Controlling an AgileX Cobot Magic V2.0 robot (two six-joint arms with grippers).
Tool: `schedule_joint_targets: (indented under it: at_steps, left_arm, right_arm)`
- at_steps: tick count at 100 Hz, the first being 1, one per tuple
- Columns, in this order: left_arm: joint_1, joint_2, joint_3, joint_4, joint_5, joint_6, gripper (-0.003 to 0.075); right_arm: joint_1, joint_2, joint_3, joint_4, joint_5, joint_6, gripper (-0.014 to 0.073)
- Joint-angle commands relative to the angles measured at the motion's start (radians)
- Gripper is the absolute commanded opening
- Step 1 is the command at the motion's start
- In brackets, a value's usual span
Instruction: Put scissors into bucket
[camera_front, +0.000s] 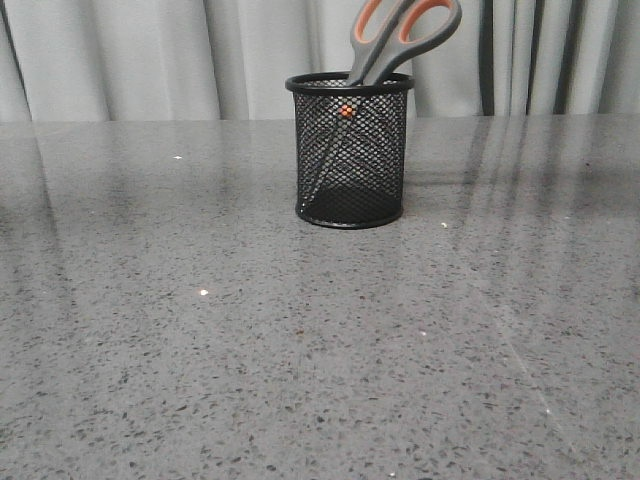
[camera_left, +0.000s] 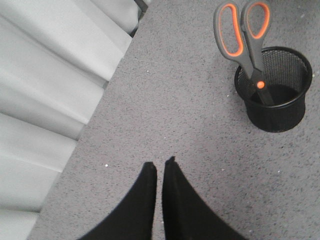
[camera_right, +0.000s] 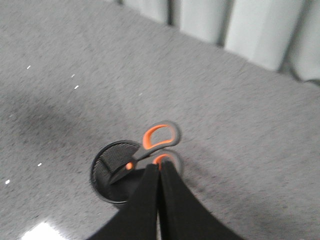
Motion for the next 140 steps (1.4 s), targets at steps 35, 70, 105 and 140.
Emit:
schedule_joint_targets:
  at_steps: [35, 70, 105, 140]
  left_arm:
    - [0.001, -0.093, 0.031, -0.049, -0.178, -0.257, -0.0020]
    - [0.001, -0.390, 0.531, -0.142, -0.629, -0.278, -0.0020]
    - [-0.001, -0.800, 1.113, -0.354, -0.921, -0.168, -0.0020]
    - [-0.001, -1.195, 1.430, -0.452, -0.924, -0.167, -0.0020]
  right_arm:
    - [-0.002, -0.347, 0.460, -0.090, -0.563, 0.064, -0.0073]
    - [-0.002, -0.670, 1.030, -0.055, -0.968, 0.077, -0.0074]
    - [-0.002, -0.903, 1.367, -0.055, -1.131, 0.077, -0.0073]
    - [-0.002, -1.130, 1.595, -0.051, -1.148, 0.077, -0.0073]
